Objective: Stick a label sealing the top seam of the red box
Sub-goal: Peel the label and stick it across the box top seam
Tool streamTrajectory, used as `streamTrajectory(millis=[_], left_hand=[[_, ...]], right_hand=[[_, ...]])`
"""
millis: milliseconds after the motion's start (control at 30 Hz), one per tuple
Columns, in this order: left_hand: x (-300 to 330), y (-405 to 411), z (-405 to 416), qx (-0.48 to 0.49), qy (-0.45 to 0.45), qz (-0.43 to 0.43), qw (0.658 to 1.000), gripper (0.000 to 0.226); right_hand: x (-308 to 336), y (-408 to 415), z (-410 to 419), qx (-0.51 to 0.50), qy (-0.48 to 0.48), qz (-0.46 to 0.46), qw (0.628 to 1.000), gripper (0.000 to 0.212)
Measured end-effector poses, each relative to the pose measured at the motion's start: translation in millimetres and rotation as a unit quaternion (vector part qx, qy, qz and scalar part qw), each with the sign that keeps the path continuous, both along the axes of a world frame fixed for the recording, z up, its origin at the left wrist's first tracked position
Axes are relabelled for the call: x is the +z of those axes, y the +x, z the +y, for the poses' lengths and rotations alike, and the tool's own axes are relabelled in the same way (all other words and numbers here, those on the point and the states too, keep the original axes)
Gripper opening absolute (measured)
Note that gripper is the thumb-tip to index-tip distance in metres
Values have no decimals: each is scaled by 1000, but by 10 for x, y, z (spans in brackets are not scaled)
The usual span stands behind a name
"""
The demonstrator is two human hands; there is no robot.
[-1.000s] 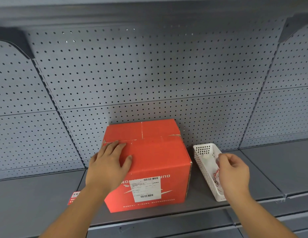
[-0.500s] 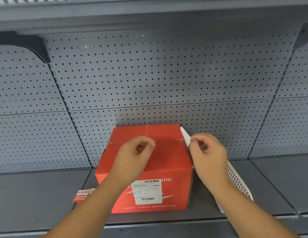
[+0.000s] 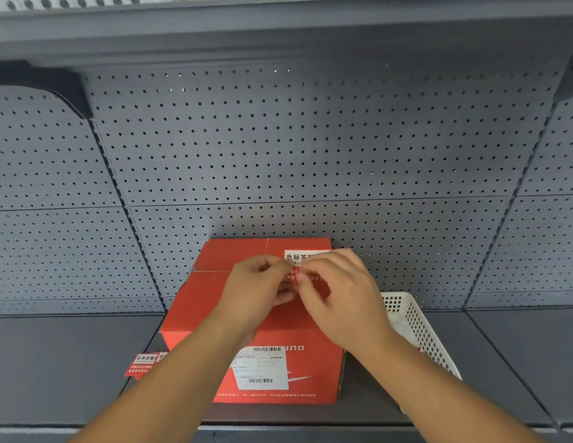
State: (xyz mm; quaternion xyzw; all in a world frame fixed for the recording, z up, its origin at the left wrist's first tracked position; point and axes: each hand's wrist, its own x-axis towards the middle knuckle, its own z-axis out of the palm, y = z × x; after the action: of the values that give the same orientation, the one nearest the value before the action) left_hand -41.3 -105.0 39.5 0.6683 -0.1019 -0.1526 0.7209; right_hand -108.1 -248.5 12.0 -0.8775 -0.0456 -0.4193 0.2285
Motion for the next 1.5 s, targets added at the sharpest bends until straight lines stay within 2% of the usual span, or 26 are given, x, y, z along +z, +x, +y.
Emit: streamTrajectory(millis=[133, 300, 433, 500, 667, 867, 1000, 1167, 1500], left_hand=[[-34, 141, 80, 16, 38, -3, 999, 22], [-55, 347, 151, 16, 46, -6, 999, 20], [-62, 604, 235, 9, 67, -17, 998, 20], [-45, 760, 282, 5, 108, -54, 993, 21], [-3, 1091, 392, 2, 257, -205, 944, 26], [-222, 1343, 439, -29, 350, -251, 902, 34], [-352, 1410, 425, -27, 392, -276, 877, 29], [-491, 1416, 393, -13, 421, -316, 850, 28], [-589, 1442, 375, -2, 407, -329, 852, 28]], right_hand=[[-5, 127, -97, -48, 116, 40, 991, 16], [19, 343, -114, -42, 228, 103, 967, 13], [16, 568, -64, -43, 199, 119, 972, 23], [21, 699, -30, -45, 201, 132, 970, 24], [40, 997, 45, -59, 173, 194, 964, 30], [-96, 1173, 82, -99, 122, 240, 958, 36], [-213, 1208, 96, -132, 87, 239, 958, 39], [-277, 1188, 96, -159, 57, 257, 952, 28], [-336, 1229, 97, -166, 15, 287, 943, 33]])
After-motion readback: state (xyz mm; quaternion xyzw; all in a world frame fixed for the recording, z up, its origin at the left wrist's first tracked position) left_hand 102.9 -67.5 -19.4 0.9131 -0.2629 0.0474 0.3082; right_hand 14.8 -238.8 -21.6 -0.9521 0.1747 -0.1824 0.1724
